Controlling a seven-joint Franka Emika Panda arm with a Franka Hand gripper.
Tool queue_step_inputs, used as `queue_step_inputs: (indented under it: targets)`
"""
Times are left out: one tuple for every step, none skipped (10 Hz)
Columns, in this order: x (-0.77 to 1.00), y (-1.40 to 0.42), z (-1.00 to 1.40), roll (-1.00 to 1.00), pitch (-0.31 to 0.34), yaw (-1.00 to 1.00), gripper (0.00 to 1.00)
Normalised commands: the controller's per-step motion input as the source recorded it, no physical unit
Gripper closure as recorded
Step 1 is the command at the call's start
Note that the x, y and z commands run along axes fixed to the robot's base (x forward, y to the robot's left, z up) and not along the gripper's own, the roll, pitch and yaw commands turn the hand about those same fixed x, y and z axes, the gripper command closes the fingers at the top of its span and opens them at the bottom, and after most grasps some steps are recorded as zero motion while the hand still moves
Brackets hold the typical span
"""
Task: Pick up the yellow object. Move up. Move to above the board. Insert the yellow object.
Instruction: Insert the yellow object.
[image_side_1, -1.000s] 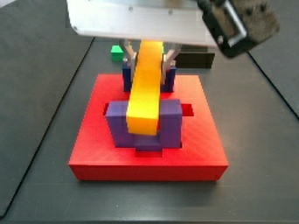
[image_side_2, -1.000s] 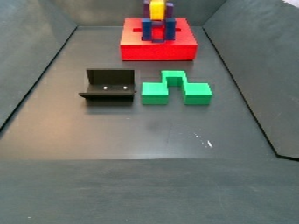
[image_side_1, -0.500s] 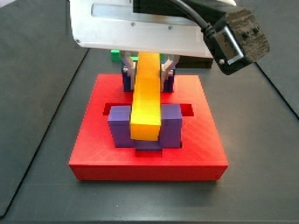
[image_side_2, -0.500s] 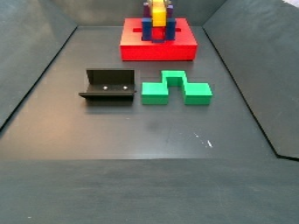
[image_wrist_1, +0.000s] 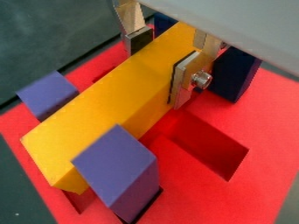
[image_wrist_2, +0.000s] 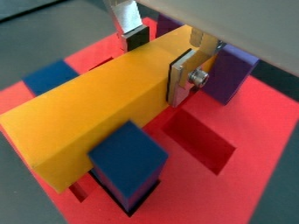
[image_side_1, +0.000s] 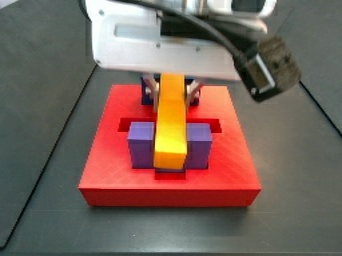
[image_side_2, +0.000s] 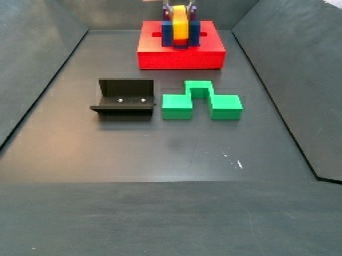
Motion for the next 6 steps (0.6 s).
queue_step_inputs:
  targets:
    - [0.02,-0.09,-0.37,0.03,0.000,0.00,1.00]
    - [0.03,-0.10,-0.28,0.01,0.000,0.00,1.00]
    - [0.06,-0.08,-0.19,0.00,0.000,0.00,1.00]
    - [0.10,-0.03,-0.15,0.00,0.000,0.00,1.00]
    - [0.07,0.00,-0.19,0.00,0.000,0.00,1.00]
    - [0.09,0.00,-0.24,-0.01,-0.013,-0.01,1.00]
